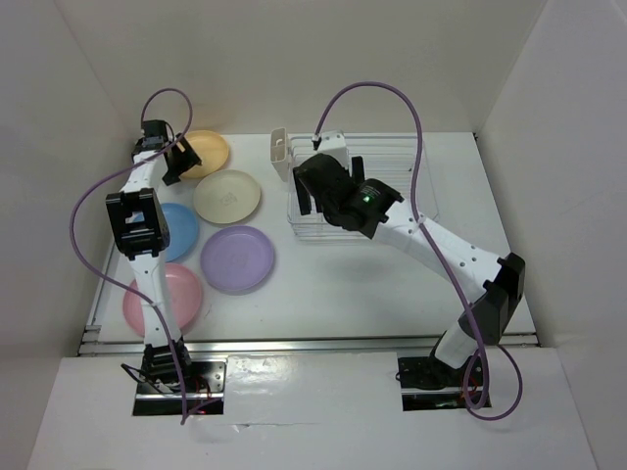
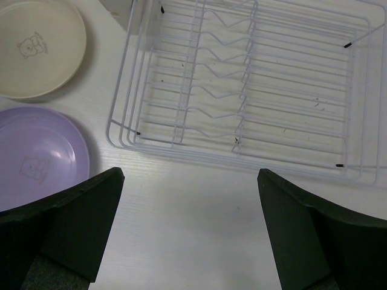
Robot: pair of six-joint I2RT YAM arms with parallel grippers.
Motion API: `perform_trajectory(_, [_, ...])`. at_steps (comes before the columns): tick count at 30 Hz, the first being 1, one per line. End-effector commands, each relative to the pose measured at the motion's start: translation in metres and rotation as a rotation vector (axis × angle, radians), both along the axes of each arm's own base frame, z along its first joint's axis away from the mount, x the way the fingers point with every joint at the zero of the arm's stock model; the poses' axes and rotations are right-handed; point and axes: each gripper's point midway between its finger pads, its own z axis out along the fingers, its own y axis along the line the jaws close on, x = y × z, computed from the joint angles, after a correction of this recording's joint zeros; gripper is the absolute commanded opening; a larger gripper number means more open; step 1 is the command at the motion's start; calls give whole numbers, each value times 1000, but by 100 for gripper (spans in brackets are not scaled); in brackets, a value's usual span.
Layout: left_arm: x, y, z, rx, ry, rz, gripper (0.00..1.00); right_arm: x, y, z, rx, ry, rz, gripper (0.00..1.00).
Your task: Load the plates into the dish rack
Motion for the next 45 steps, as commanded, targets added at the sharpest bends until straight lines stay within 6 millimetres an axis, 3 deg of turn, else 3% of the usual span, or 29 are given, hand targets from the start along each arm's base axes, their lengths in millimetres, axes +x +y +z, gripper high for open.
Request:
perform_trajectory(1, [-26, -3, -58, -29, 176, 41, 88, -4, 3, 32, 76, -72, 7, 100])
perform_trajectory(2, [-31, -3, -68, -33, 206, 54, 86, -6, 3, 26, 68, -58, 15, 100])
perform_trajectory(3, [-31, -3, -66, -39, 207, 63, 84, -6, 4, 33, 89, -75, 15, 100])
perform_trajectory(6, [-33, -5, -69, -46, 215, 59, 73, -9, 12, 28, 101, -61, 47, 100])
perform_trajectory(9, [-38, -3, -72, -37, 220, 77, 70, -9, 12, 28, 101, -61, 47, 100])
perform_trajectory(13, [-42, -2, -70, -45, 232, 103, 39, -7, 11, 29, 85, -71, 37, 100])
perform_trajectory(14, [-44, -3, -71, -47, 244, 104, 21, -7, 11, 29, 85, -71, 37, 100])
perform_trajectory(16, [-47, -1, -70, -47, 258, 141, 2, -7, 10, 35, 101, -83, 37, 100])
perform_trajectory(20, [-54, -6, -75, -48, 291, 148, 0, -9, 13, 32, 91, -93, 57, 100])
perform_trajectory(25, [-68, -4, -62, 3, 293, 161, 0, -9, 16, 31, 87, -101, 87, 100])
perform_trajectory(26, [-61, 0, -43, 20, 240, 169, 0, -9, 18, 30, 91, -96, 96, 100])
perform_trajectory(28, [-61, 3, -26, 44, 206, 174, 0, -8, 22, 28, 84, -94, 111, 100])
perform_trajectory(29, [-49, 0, 10, 55, 114, 168, 0, -8, 22, 28, 84, -94, 111, 100])
perform_trajectory(32, [-43, -3, 64, 115, -50, 108, 0, -6, 24, 26, 84, -94, 111, 100])
perform_trajectory(33, [-38, -11, 90, 142, -127, 47, 0, -7, 23, 22, 68, -88, 116, 100])
perform_trajectory(34, [-35, -9, 144, 185, -280, 40, 0, -6, 25, 24, 77, -96, 116, 100])
perform_trajectory(36, [-32, -28, 195, 270, -415, -38, 0, -6, 24, 26, 85, -103, 115, 100])
perform_trajectory(37, [-33, -31, 241, 314, -521, -43, 0, -9, 27, 26, 78, -104, 130, 100])
perform_trajectory(38, [-32, -30, 258, 337, -542, -52, 0, -10, 26, 21, 70, -97, 131, 100])
perform_trajectory(42, [-20, -64, 316, 402, -699, -256, 0, -11, 30, 18, 77, -89, 147, 100])
perform_trajectory(43, [-20, -86, 325, 407, -747, -338, 0, -11, 30, 18, 77, -89, 147, 100])
perform_trajectory(44, [-18, -89, 327, 454, -755, -356, 0, -12, 31, 18, 81, -85, 155, 100])
perform_trajectory(45, [-19, -91, 349, 491, -792, -343, 0, -12, 31, 18, 81, -85, 155, 100])
